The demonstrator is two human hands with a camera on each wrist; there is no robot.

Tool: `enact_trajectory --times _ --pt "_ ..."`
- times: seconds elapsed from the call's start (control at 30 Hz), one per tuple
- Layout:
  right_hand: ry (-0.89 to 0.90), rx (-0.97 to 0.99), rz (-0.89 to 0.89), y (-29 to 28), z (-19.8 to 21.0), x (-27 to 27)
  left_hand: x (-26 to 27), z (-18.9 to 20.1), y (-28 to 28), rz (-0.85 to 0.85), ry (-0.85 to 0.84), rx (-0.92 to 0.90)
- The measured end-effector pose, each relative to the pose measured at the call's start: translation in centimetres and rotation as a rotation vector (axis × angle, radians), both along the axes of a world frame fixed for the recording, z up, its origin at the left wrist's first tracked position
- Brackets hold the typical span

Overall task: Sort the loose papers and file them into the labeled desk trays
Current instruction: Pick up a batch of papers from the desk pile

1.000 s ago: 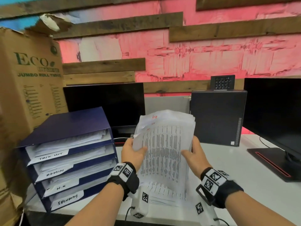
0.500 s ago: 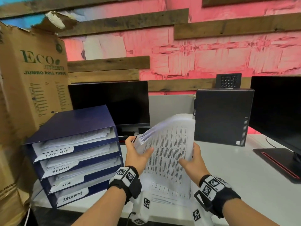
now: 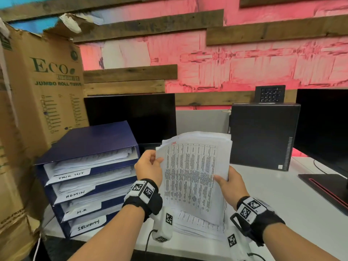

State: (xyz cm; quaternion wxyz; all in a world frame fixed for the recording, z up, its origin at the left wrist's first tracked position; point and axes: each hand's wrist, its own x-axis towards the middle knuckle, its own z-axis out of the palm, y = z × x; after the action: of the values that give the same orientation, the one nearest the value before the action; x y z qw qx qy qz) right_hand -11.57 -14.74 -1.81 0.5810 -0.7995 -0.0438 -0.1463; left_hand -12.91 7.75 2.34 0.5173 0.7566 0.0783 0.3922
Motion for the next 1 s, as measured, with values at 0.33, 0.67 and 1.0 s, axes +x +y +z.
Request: enact_trajectory --times 0.33,0.67,1.0 --pt "0.043 0.009 -0.009 0.1 0.3 0.5 -0.6 -1.4 2.3 -0.152 0.114 0.087" --pt "0.059 0.038 0.031 -0.1 0.6 0.1 -0.6 0.2 1.6 -0.319 0.193 0.313" --pt "0.039 0.057 0.002 -0.1 0.2 0.4 -0.8 -1.1 0.9 -0.200 0.134 0.140"
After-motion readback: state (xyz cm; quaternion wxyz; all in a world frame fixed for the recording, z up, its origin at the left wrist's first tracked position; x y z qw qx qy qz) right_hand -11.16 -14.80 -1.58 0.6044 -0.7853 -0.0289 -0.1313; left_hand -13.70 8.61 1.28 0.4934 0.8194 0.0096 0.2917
